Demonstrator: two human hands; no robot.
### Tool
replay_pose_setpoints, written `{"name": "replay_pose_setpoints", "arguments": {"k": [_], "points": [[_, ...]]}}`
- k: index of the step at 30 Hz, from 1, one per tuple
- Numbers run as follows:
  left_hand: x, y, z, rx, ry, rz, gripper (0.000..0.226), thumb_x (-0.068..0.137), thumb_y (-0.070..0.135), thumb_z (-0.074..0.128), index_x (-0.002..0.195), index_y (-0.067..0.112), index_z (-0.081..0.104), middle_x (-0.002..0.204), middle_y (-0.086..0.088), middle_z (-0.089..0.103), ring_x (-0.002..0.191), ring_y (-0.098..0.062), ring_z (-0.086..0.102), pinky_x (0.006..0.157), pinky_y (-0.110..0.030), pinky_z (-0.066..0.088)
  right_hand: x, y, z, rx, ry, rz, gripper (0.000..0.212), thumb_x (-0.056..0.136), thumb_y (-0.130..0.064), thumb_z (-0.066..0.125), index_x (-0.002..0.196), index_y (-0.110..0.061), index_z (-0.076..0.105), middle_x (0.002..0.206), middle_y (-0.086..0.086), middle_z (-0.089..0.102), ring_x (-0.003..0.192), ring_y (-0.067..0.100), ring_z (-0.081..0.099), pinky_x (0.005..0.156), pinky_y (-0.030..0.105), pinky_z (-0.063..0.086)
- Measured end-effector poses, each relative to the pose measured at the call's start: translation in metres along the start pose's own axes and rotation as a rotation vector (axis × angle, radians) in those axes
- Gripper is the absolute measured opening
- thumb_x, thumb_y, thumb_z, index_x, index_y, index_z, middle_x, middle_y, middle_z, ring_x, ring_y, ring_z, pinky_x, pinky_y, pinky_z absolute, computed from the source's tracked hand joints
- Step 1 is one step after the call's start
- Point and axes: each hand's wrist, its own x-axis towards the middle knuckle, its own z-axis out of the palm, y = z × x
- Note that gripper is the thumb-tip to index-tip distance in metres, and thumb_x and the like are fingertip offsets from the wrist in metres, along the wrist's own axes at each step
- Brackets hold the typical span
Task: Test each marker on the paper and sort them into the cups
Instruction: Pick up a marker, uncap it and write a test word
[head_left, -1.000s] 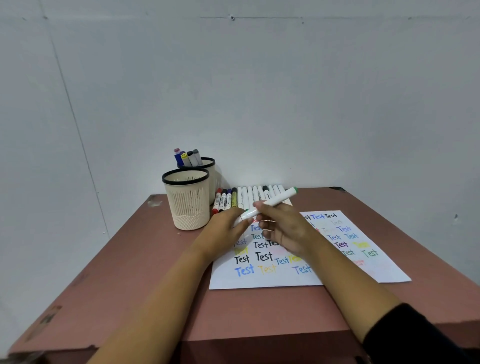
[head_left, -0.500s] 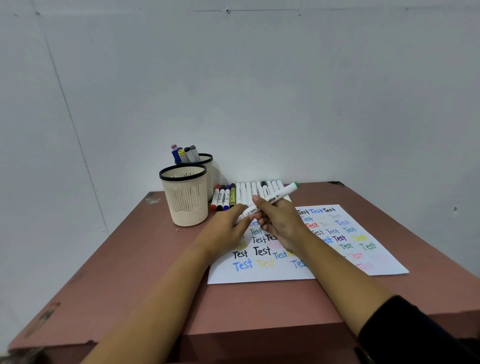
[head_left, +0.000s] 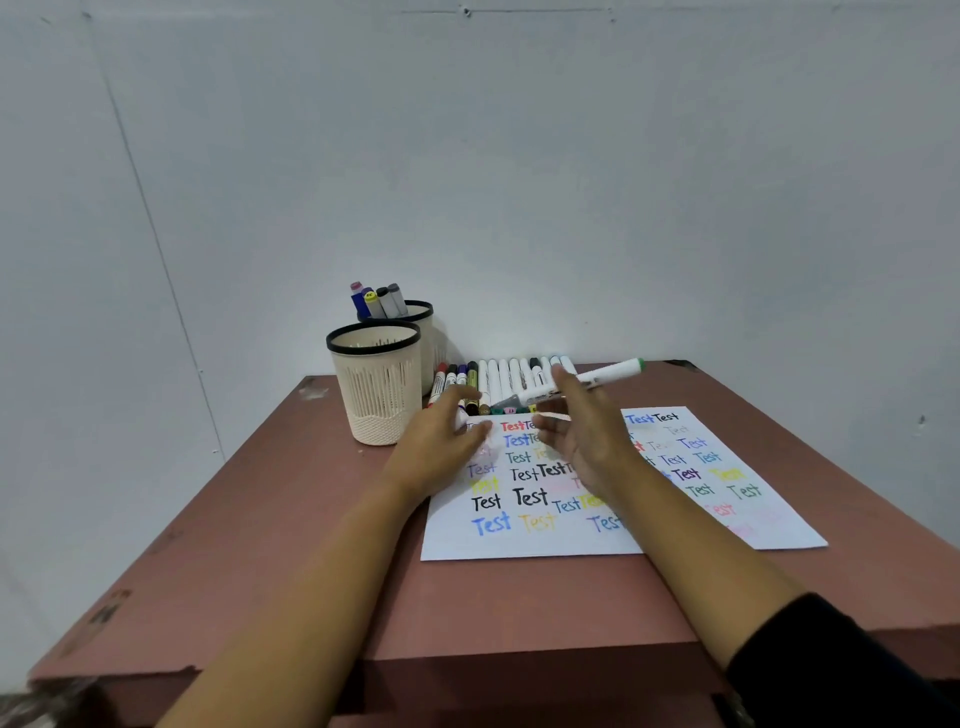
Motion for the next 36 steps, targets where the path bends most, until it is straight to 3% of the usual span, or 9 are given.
{"name": "replay_pose_setpoints", "arguments": {"k": [2,4,6,9,12,19,27,30,36], "points": [[0.004,-0.007,-0.003,-0.06,0.095,-0.106,0.023,0.092,0.018,0.053,0.114,0.012,0.058,0.11,-0.009,0.064,0.101,-0.025,0.059,0.073,-0.023,0.035,0.001,-0.005,-0.002,0.149,0.043,0.028,0.016,0.096,-0.017,0.052,0.084,-0.007,0.054,0.061,0.012,0.062,0.052,0.021,0.065,0.051,0.027,0.057],[0.007,-0.012,-0.003,-0.184,0.166,-0.231,0.015,0.093,0.014,0.049,0.104,0.013,0.06,0.107,-0.015,0.065,0.085,-0.026,0.062,0.077,-0.029,0.042,0.003,-0.007,-0.003,0.201,0.057,0.049,0.013,0.094,-0.01,0.053,0.083,-0.005,0.054,0.069,0.017,0.061,0.057,0.026,0.067,0.061,0.032,0.059],[0.008,-0.015,-0.002,-0.342,0.19,-0.334,0.012,0.093,0.011,0.046,0.096,0.013,0.058,0.098,-0.022,0.064,0.061,-0.019,0.056,0.068,-0.032,0.045,0.004,-0.006,-0.002,0.168,0.043,0.065,0.01,0.092,-0.007,0.055,0.083,-0.004,0.056,0.073,0.016,0.06,0.06,0.026,0.067,0.067,0.033,0.058],[0.01,-0.019,-0.001,-0.449,0.205,-0.405,0.012,0.093,0.01,0.045,0.092,0.01,0.057,0.087,-0.015,0.058,0.053,-0.015,0.052,0.063,-0.029,0.045,0.007,-0.005,0.001,0.065,-0.021,0.046,0.013,0.09,0.003,0.055,0.08,-0.005,0.054,0.075,0.015,0.06,0.061,0.022,0.065,0.064,0.027,0.058],[0.01,-0.019,-0.001,-0.48,0.21,-0.406,0.013,0.093,0.009,0.046,0.087,0.012,0.057,0.08,-0.012,0.057,0.053,-0.015,0.051,0.064,-0.03,0.045,0.013,-0.007,0.007,-0.066,-0.043,0.017,0.02,0.087,0.009,0.053,0.078,-0.008,0.049,0.075,0.014,0.058,0.063,0.021,0.061,0.055,0.022,0.055],[0.011,-0.019,-0.001,-0.51,0.229,-0.406,0.016,0.091,0.007,0.045,0.082,0.014,0.056,0.079,-0.011,0.056,0.05,-0.015,0.05,0.057,-0.026,0.041,0.022,0.007,0.032,-0.258,0.024,-0.026,0.012,0.087,-0.003,0.054,0.08,-0.01,0.049,0.068,0.009,0.061,0.056,0.017,0.059,0.046,0.02,0.051],[0.009,-0.018,-0.003,-0.531,0.235,-0.412,0.018,0.09,0.009,0.046,0.079,0.018,0.057,0.073,-0.009,0.057,0.052,-0.015,0.052,0.06,-0.028,0.042,0.038,0.027,0.058,-0.372,0.128,-0.065,0.009,0.084,-0.009,0.058,0.09,-0.009,0.052,0.071,0.01,0.064,0.052,0.013,0.057,0.049,0.023,0.05],[0.009,-0.017,-0.003,-0.521,0.234,-0.404,0.019,0.09,0.009,0.047,0.078,0.019,0.057,0.073,-0.009,0.057,0.052,-0.015,0.052,0.061,-0.029,0.042,0.038,0.036,0.059,-0.392,0.14,-0.059,0.019,0.083,-0.01,0.06,0.099,-0.001,0.056,0.069,0.009,0.063,0.049,0.012,0.057,0.047,0.022,0.05],[0.009,-0.017,-0.003,-0.478,0.272,-0.383,0.013,0.091,0.008,0.047,0.086,0.012,0.059,0.073,-0.007,0.058,0.053,-0.011,0.052,0.055,-0.02,0.044,0.039,0.04,0.055,-0.389,0.094,-0.074,0.01,0.083,-0.007,0.061,0.089,-0.002,0.055,0.065,0.009,0.063,0.05,0.013,0.059,0.05,0.023,0.053]]}}
